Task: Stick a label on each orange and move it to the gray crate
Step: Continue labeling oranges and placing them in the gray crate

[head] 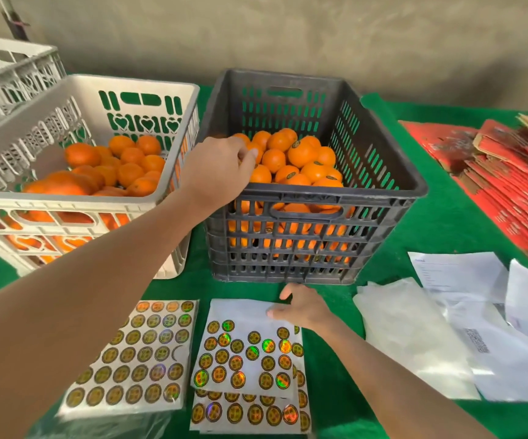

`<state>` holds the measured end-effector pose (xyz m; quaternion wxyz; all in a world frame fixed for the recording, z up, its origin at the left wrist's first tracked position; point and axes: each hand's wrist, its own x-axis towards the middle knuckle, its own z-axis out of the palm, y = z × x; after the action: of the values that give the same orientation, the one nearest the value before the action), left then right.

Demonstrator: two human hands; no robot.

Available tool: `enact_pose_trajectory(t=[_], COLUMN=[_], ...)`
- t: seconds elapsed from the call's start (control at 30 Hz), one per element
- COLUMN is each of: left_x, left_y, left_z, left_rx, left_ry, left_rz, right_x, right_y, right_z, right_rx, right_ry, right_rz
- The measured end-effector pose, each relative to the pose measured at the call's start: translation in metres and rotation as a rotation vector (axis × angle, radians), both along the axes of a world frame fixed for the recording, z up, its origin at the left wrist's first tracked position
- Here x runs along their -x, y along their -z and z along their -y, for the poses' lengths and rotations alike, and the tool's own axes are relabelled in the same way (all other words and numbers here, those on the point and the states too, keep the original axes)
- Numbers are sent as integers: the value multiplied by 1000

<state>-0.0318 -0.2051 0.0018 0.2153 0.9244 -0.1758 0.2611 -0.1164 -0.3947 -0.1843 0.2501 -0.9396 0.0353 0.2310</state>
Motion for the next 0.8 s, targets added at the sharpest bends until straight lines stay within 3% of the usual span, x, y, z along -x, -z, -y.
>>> enact_pose_trajectory(t=[0.2,0.3,0.37,0.43,0.57,0.63,0.8], left_x=[24,55,78,93,88,74,61], left_y=[7,32,59,82,101,100,100], left_z=[-7,-6,-1,4,1,-3,-16], left_rx=[342,255,184,94,19,53,227], left_ry=[150,209,340,428,252,260,279], left_rz=[58,290,270,80,-567,-868,-1108], right_x=[-3,-5,-7,-8,-8,-7,-5], right_y=[0,-3,-5,-11,-40,-61,-104], right_z=[-3,-2,-4,-6,-5,-9,-5], right_rx=[-14,-63,-11,-18,-202,-338,-524], right_ry=[-9,-18,-70,-67,-119,-170,-170], right_rz=[98,5,13,94,224,247,217])
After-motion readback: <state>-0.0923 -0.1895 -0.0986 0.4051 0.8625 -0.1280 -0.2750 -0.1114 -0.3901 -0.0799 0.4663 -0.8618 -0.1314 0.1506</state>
